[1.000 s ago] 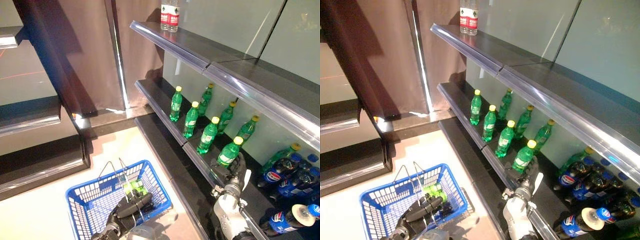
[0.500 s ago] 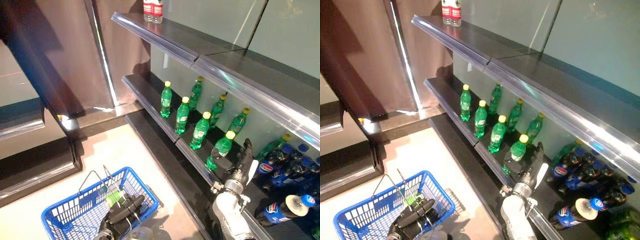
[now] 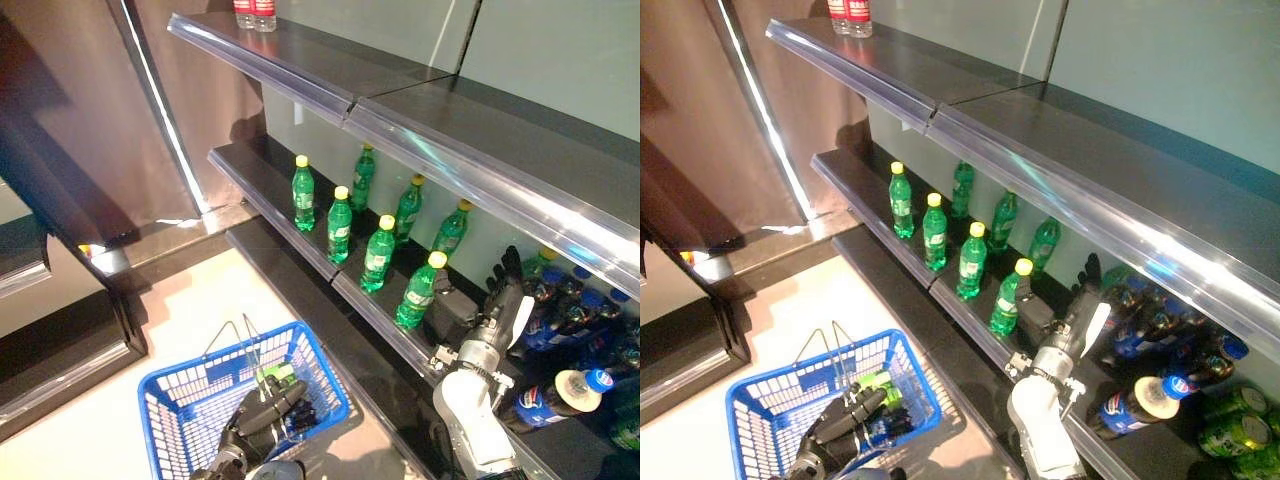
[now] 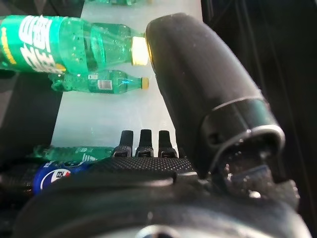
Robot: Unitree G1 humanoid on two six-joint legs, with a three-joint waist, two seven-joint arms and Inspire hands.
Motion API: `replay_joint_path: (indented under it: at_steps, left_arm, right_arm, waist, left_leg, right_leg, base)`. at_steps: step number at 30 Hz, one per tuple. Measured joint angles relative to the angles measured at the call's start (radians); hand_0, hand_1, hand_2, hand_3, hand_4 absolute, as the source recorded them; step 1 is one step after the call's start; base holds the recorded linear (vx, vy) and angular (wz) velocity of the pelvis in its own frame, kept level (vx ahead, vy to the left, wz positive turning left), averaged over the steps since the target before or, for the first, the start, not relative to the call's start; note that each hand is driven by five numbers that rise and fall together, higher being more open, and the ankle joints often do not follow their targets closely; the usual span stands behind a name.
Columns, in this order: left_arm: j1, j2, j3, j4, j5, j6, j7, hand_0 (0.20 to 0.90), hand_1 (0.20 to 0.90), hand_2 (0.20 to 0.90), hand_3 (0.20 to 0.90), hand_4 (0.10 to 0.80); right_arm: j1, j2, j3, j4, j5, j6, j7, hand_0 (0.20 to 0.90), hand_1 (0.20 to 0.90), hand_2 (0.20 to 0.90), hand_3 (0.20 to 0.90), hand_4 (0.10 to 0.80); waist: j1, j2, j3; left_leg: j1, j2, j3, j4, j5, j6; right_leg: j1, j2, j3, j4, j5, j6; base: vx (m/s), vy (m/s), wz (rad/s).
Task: Pick up the drink and place into the basket.
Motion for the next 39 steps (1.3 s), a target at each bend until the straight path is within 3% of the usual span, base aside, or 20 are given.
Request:
replay_joint_path:
  at_steps: [9,14,19,23,39]
  left_arm:
    - [-0.067,-0.010,-0.070,0.000,0.011,0.000,0.000,0.300,0.300,0.300,0.200,0.100]
    - [-0.182,-0.008,-0.091,0.001,-0.009,0.000,0.000,0.300,0.300,0.300,0.200,0.100]
    - [-0.296,0.011,-0.089,0.017,-0.042,0.000,0.031,0.300,0.300,0.300,0.200,0.100]
    - [-0.306,0.029,-0.083,0.019,-0.048,-0.002,0.051,0.300,0.300,0.300,0.200,0.100]
    - [-0.318,0.029,-0.035,0.021,-0.048,-0.003,0.053,0.300,0.300,0.300,0.200,0.100]
  right_arm:
    - [-0.084,-0.008,0.010,0.108,0.010,0.007,0.014,0.900,0.900,0.900,0.900,0.800]
    - [-0.279,-0.073,0.014,0.189,0.045,0.004,0.014,0.900,0.900,0.900,0.900,0.800]
    - [-0.467,-0.099,0.012,0.276,0.082,-0.006,0.014,0.900,0.900,0.900,0.900,0.800]
    - [-0.473,-0.102,0.012,0.276,0.092,-0.019,0.012,0.900,0.900,0.900,0.900,0.800]
    - [-0.475,-0.094,0.009,0.284,0.126,-0.024,-0.009,0.900,0.900,0.900,0.900,0.800]
  waist:
    - [0.003,0.023,0.016]
    - [0.005,0.055,0.090]
    - [0.013,0.058,0.207]
    - [0.036,0.050,0.246]
    - [0.076,0.017,0.265]
  left_leg:
    - [-0.047,0.009,-0.005,0.013,0.005,-0.006]
    - [-0.194,0.017,-0.037,0.056,0.031,-0.007]
    - [-0.250,0.020,-0.042,0.055,0.060,-0.002]
    - [-0.257,0.019,-0.041,0.047,0.062,-0.002]
    - [-0.255,0.019,-0.066,0.040,0.062,-0.003]
  right_leg:
    - [-0.040,0.010,0.004,0.013,0.005,-0.006]
    - [-0.177,0.018,-0.006,0.040,0.026,-0.018]
    - [-0.233,0.021,-0.008,0.043,0.051,-0.021]
    - [-0.236,0.023,-0.009,0.027,0.063,-0.020]
    - [-0.195,0.033,-0.036,-0.029,0.081,-0.022]
  base:
    - [-0.070,-0.046,0.01]
    - [-0.329,-0.064,0.08]
    - [-0.159,-0.032,0.02]
    - [-0.052,-0.037,-0.01]
    - [0.007,-0.015,0.03]
